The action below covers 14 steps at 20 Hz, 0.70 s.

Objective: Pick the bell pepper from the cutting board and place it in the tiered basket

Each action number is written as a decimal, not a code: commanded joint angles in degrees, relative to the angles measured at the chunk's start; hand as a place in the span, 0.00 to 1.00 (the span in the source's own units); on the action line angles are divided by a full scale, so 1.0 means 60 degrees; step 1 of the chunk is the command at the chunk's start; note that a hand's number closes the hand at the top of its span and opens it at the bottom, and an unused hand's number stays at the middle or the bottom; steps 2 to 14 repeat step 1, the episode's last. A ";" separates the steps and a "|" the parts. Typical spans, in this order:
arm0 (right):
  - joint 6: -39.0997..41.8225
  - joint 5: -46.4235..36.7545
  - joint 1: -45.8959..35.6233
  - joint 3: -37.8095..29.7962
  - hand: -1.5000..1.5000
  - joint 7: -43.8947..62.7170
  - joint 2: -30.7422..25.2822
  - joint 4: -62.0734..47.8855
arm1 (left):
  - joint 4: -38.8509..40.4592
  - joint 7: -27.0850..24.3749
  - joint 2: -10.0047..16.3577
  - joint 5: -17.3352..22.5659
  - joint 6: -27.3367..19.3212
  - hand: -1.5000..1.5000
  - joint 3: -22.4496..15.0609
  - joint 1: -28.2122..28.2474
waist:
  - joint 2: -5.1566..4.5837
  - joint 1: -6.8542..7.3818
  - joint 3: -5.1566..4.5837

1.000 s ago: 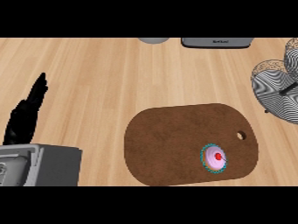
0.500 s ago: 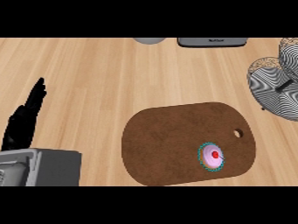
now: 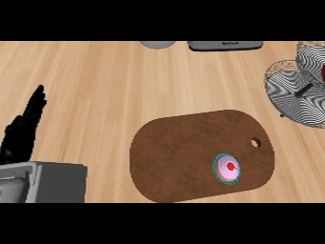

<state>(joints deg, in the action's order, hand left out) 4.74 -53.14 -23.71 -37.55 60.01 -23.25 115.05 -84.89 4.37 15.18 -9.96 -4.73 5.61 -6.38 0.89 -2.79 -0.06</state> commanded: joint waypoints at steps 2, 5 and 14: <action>0.0809 0.1292 0.1887 -0.0966 0.00 0.0249 0.0959 0.2756 | -0.0104 0.0025 0.0168 0.0138 0.0175 0.50 0.0173 0.0044 | -0.0014 0.0002 0.0016; 0.0809 0.1292 0.1887 -0.0966 0.00 0.0249 0.0959 0.2756 | -0.0104 0.0025 0.0168 0.0138 0.0175 0.50 0.0173 0.0044 | -0.0014 0.0002 0.0016; 0.0809 0.1292 0.1887 -0.0966 0.00 0.0249 0.0959 0.2756 | -0.0104 0.0025 0.0168 0.0138 0.0175 0.50 0.0173 0.0044 | -0.0014 0.0002 0.0016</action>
